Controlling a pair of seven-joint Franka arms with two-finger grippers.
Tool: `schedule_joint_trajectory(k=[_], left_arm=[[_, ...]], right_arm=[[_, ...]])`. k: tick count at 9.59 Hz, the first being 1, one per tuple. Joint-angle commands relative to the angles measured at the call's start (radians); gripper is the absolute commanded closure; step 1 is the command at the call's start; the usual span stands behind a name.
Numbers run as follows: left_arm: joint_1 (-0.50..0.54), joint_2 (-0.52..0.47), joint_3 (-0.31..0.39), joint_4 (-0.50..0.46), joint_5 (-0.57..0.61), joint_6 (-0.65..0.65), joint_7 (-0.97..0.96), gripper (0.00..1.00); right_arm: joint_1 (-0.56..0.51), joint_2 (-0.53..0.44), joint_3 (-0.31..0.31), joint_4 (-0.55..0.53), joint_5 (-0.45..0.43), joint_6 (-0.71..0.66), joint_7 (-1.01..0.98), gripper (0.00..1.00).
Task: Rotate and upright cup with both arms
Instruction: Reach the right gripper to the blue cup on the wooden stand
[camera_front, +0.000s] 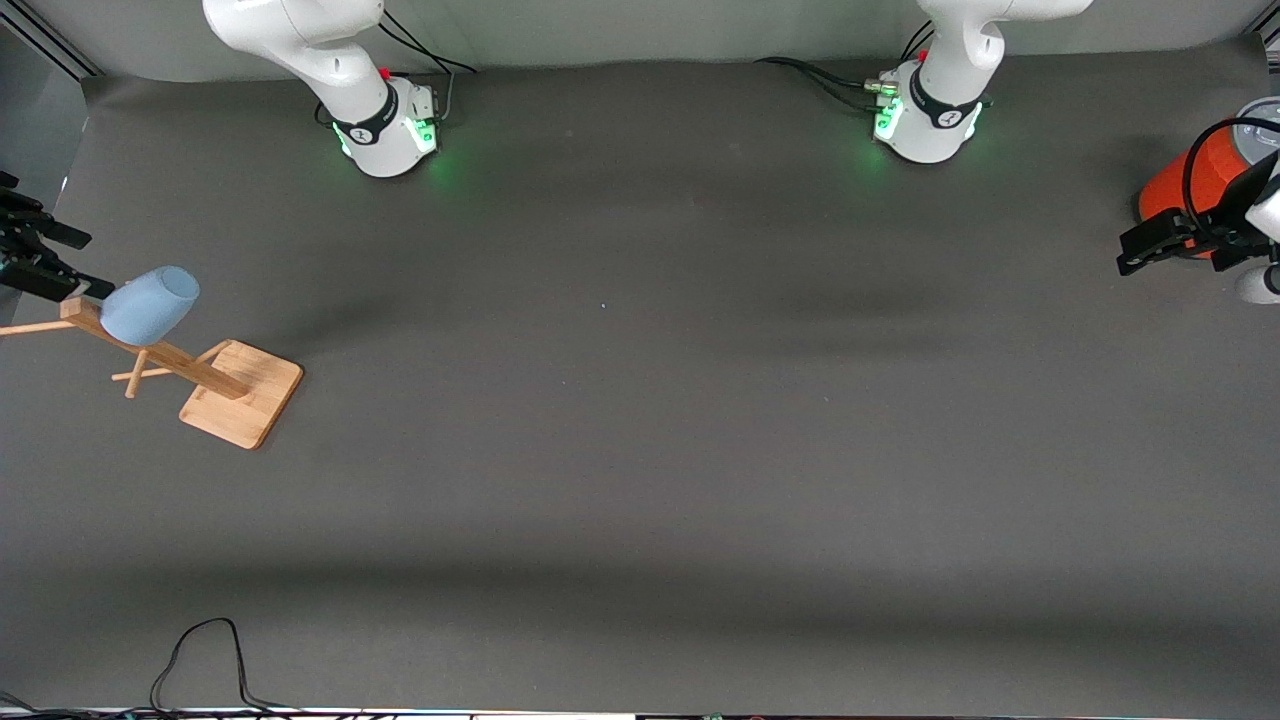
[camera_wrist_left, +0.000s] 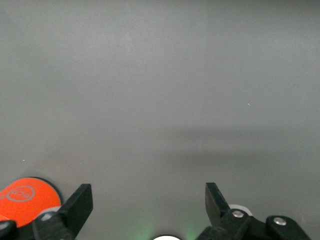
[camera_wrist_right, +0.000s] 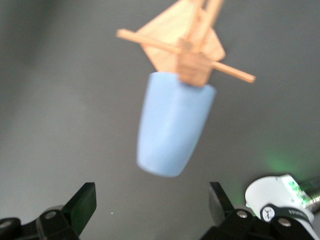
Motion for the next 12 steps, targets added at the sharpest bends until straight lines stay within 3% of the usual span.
schedule_joint_trajectory(k=[1, 6, 11, 12], left_arm=[[0.003, -0.002, 0.0, 0.004, -0.001, -0.013, 0.017, 0.0], [0.001, 0.0, 0.0, 0.004, -0.001, -0.017, 0.017, 0.0], [0.003, 0.003, 0.0, 0.004, -0.001, -0.017, 0.017, 0.0], [0.003, 0.003, 0.0, 0.004, -0.001, -0.017, 0.017, 0.0]], right_arm=[[-0.001, 0.076, -0.004, 0.044, 0.025, -0.044, 0.055, 0.0], [-0.004, 0.17, -0.009, 0.026, 0.026, 0.051, 0.023, 0.0], [-0.007, 0.177, -0.01, -0.065, 0.045, 0.127, 0.003, 0.0], [-0.007, 0.177, -0.01, -0.065, 0.045, 0.127, 0.002, 0.05]])
